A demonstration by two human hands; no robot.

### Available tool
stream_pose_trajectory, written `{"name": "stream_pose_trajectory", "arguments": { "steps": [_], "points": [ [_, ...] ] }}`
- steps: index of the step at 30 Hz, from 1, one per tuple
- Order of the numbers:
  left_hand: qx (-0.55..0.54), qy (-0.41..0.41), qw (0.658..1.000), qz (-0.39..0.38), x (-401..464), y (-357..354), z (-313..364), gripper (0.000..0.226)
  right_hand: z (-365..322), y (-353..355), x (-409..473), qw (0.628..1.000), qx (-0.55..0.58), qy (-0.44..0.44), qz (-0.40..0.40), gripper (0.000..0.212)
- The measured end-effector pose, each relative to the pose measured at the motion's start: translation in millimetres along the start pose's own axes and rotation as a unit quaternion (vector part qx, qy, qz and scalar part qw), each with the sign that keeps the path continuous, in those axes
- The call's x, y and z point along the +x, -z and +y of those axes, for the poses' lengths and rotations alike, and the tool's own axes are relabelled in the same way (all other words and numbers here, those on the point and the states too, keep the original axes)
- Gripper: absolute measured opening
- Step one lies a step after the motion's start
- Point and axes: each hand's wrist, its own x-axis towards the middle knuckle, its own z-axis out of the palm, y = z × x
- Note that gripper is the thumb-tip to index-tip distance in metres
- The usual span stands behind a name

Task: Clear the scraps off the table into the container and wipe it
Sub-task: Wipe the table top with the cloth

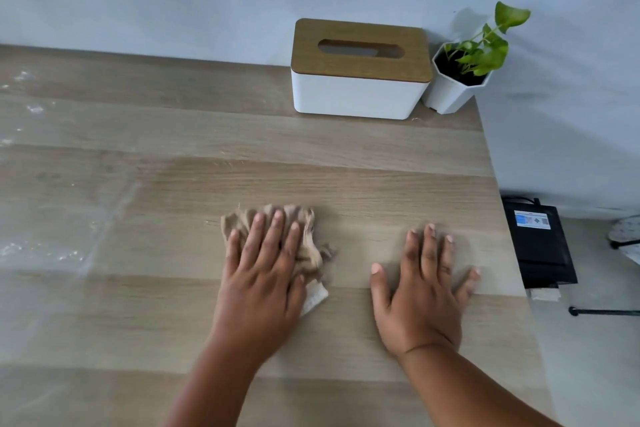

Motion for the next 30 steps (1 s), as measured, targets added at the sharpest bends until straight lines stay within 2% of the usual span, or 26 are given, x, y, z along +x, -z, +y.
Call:
{"name": "stream_pose_trajectory", "arguments": {
  "steps": [3,5,8,10,14,17,22,25,27,30],
  "points": [
    [0.014,0.037,0.999,0.000,-42,6,-17,0.071,0,0,0,1.000,-0.005,0.002,-0.003,0.086],
    [0.022,0.117,0.993,-0.024,-35,16,-37,0.074,0,1,1,1.000,-0.004,0.004,-0.007,0.086],
    [0.019,0.237,0.969,-0.066,15,27,-69,0.082,0,3,0,1.000,0.000,0.003,-0.009,0.086],
    [0.010,0.265,0.962,-0.072,63,29,-90,0.085,-1,4,0,1.000,0.005,0.003,-0.009,0.086],
    [0.017,0.234,0.966,-0.105,158,28,-100,0.083,0,3,2,1.000,-0.003,0.002,-0.023,0.086],
    [0.017,0.176,0.977,-0.116,178,21,-74,0.081,2,1,1,1.000,-0.003,0.001,-0.016,0.085],
    [0.008,0.041,0.998,-0.055,98,12,-21,0.076,-1,1,-2,1.000,0.009,0.001,-0.006,0.085],
    [0.008,-0.011,1.000,-0.025,45,11,-28,0.074,0,1,-1,1.000,0.005,0.000,-0.010,0.086],
    [0.020,0.009,0.999,-0.027,38,16,-52,0.076,-1,2,0,1.000,0.007,0.002,-0.009,0.086],
    [0.021,0.146,0.988,-0.040,69,28,-90,0.084,-1,3,-1,1.000,0.006,0.005,-0.011,0.085]
  ]
}}
